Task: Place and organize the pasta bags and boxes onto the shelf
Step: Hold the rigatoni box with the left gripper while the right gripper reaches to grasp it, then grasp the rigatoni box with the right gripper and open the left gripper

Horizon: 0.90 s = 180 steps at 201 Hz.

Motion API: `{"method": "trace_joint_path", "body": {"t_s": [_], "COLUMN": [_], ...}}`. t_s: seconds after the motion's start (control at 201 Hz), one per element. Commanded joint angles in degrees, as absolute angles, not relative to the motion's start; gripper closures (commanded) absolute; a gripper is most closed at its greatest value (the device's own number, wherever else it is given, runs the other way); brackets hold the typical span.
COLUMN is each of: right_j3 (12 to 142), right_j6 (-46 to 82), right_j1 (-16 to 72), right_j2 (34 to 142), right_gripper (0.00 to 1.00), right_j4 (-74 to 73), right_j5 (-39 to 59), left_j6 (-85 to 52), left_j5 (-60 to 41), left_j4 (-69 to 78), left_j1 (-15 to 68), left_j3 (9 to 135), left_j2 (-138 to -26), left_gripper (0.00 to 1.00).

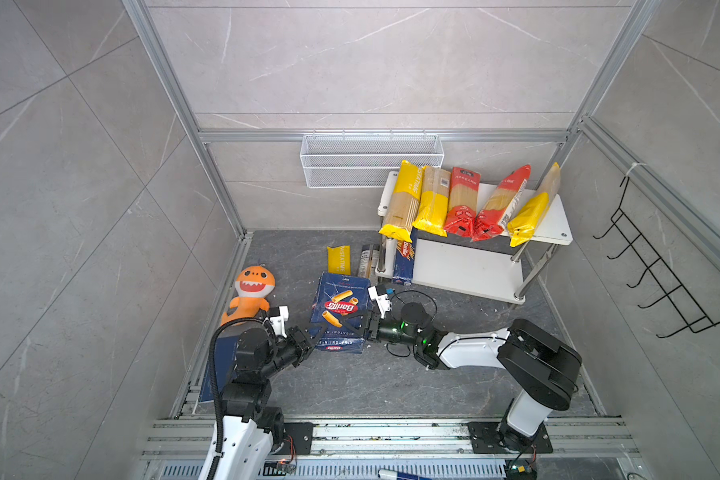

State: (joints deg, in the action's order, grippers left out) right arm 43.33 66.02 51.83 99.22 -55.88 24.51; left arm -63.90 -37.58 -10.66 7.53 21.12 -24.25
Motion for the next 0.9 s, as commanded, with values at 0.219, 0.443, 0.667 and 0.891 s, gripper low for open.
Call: {"method": "trace_joint_path", "body": {"t_s": [0.219,0.443,0.667,0.891], "right_j3": [43.11,42.73,41.25,39.88], "right_j6": [63.22,61.10,56.72,55.99], "right_j1": [52.60,52.60,52.21,51.04], "right_j2": [96.34,93.72,89.30,87.67], "right_gripper": [0.50,0.55,0.58,0.59], "right_j4": [-53.26,-49.07,-41.97,-40.43], "right_j5": [24.94,24.14,22.11,21.45], "left_j6": [-62.40,-61.11,-57.77,-54.96], "left_j5": [-41.53,-41.00,-40.50,-39.55], "left_j4": [0.91,1.14,-1.65,-3.85], "left_j1": [9.18,10.20,10.28,10.28], "left_j3": [22.68,22.42,23.36,24.78], "left_j2": [-24.86,-26.16,-27.52,-29.48], "left_gripper": [0.59,0.34,0.06,0.00]}}
